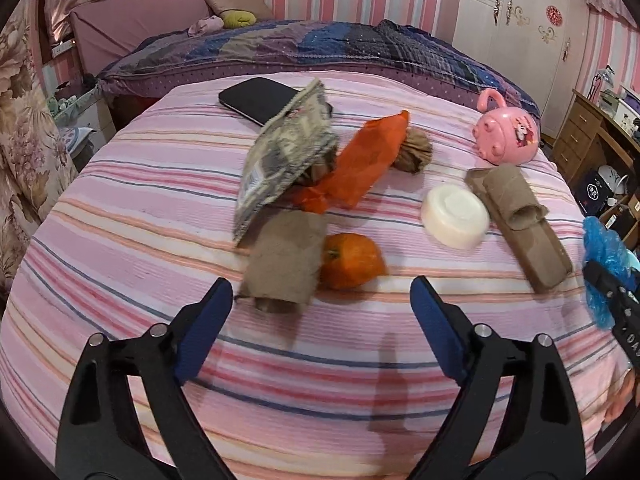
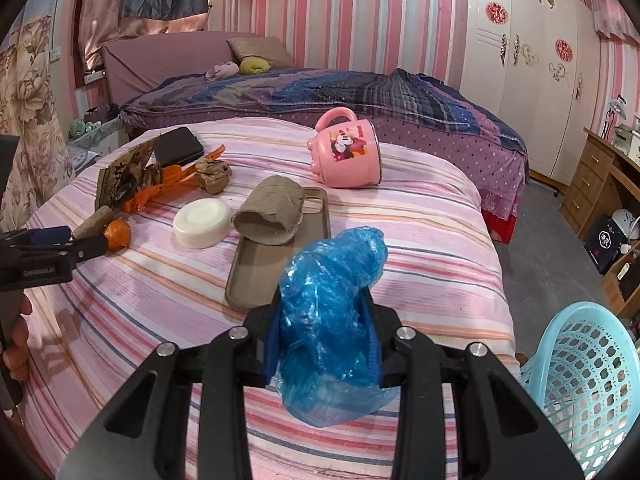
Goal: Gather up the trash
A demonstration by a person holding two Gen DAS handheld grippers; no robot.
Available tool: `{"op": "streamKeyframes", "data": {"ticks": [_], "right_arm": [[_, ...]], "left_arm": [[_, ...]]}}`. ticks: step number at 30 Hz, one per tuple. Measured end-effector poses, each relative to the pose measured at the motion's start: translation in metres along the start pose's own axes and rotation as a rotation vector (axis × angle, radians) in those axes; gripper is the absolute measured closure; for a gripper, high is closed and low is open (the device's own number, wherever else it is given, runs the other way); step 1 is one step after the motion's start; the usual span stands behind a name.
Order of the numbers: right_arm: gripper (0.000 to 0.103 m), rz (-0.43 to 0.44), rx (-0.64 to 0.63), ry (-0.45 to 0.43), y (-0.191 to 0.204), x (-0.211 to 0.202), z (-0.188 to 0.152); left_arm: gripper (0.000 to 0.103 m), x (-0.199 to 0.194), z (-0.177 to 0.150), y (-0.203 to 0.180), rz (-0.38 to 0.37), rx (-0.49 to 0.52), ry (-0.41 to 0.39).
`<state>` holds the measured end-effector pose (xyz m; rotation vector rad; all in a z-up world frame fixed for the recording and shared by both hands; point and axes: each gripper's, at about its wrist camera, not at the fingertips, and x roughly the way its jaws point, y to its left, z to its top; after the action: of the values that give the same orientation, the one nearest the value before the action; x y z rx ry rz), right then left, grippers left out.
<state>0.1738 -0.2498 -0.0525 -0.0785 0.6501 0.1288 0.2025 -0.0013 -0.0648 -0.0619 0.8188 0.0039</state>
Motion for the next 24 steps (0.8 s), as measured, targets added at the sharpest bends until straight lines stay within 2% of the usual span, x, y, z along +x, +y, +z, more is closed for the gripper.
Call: {"op": "streamKeyframes", "data": {"ticks": [4, 7, 9, 11, 17, 24], "right_arm": [[0.069, 0.002, 0.006, 0.006, -0.003, 0.0, 0.0], [0.069, 0.001, 0.01, 0.009, -0.003, 0.001, -0.001], [0.069, -0.002, 0.011, 0.01, -0.003, 0.002, 0.0], [0.069, -0.005, 0.013, 0.011, -0.004, 0.003, 0.0], [0.069, -0.011, 0.016, 0.007, -0.004, 0.002, 0.0], [0.069, -0.002, 0.016, 0.004, -0.005, 0.003, 0.0]], "left_arm": [[0.019, -0.015, -0.006, -0.015, -0.007, 0.035, -0.019], [0.031, -0.021, -0.01, -0.02, 0.005, 0.047, -0.021], [0.038, -0.021, -0.011, -0.021, -0.044, 0.034, -0.002], [0.039, -0.014, -0.01, -0.023, -0.063, 0.045, 0.021], [0.039, 0.022, 0.002, -0.007, 0.002, 0.003, 0.066], [0.04, 0.029, 0.012, -0.014, 0.024, 0.023, 0.035]]}}
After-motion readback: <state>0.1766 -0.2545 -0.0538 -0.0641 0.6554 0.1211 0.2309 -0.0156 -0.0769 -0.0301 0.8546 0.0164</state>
